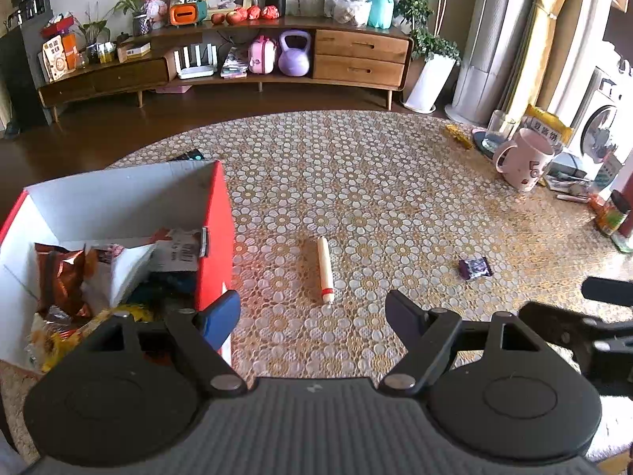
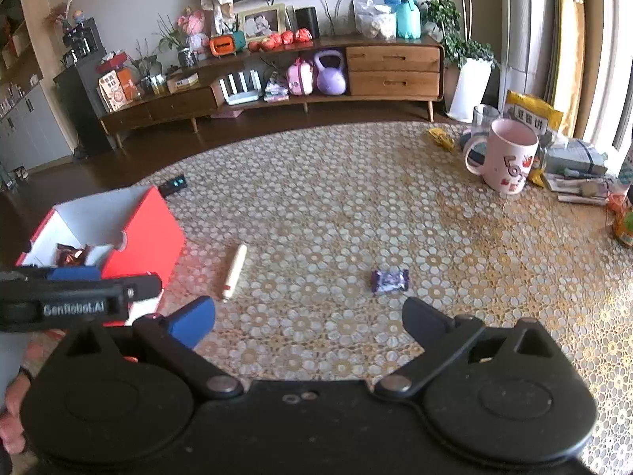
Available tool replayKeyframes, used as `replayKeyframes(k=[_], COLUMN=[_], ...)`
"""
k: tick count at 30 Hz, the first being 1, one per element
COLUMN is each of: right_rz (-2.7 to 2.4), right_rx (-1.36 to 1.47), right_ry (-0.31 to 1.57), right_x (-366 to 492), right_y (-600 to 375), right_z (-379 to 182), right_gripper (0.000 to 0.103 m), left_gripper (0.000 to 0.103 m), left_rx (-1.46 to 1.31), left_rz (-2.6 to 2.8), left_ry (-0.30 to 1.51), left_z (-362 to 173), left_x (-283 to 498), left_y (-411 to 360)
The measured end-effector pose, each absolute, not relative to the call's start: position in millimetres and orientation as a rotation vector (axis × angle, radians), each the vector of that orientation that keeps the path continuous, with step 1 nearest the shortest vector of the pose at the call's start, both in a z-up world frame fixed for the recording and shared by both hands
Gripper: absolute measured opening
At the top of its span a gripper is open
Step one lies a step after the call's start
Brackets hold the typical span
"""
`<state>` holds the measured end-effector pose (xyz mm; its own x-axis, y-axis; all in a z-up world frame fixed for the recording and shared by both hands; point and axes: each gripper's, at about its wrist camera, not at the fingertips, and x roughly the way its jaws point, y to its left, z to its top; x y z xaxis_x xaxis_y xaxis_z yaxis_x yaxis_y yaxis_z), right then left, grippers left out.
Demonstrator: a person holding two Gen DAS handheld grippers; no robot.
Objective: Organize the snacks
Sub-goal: 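Withdraw both tools from the box toward the wooden stick and purple candy, then grasp the wooden stick with the left tool while the right grasps the purple candy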
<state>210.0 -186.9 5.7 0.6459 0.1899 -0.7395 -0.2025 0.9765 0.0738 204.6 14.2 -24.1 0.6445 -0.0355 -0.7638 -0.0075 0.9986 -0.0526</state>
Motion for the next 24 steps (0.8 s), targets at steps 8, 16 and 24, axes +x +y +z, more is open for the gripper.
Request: replayKeyframes(k=[8, 16, 24], right_rz=[0.21, 0.199, 0.164], right_rx=[-0.033, -0.063, -0.062], right_ry=[0.863, 0.91, 0.958], right_x=[230.2, 261.2, 294.6], right_y=[-205.0, -215.1, -222.7], right_z=[-16.0, -41.6, -67.0], right_gripper=[0.097, 0.088, 0.082], left_gripper=[0.08, 0.08, 0.08], left_rx=[-0.033, -0.023, -0.023], left_rz=[-0.004, 0.007, 0.033], left_ry=[0.903, 0.955, 0.991], left_z=[-47.8, -74.0, -97.7], left_x=[232.6, 262.0, 289.0], left_y=[1.1, -10.6, -16.9])
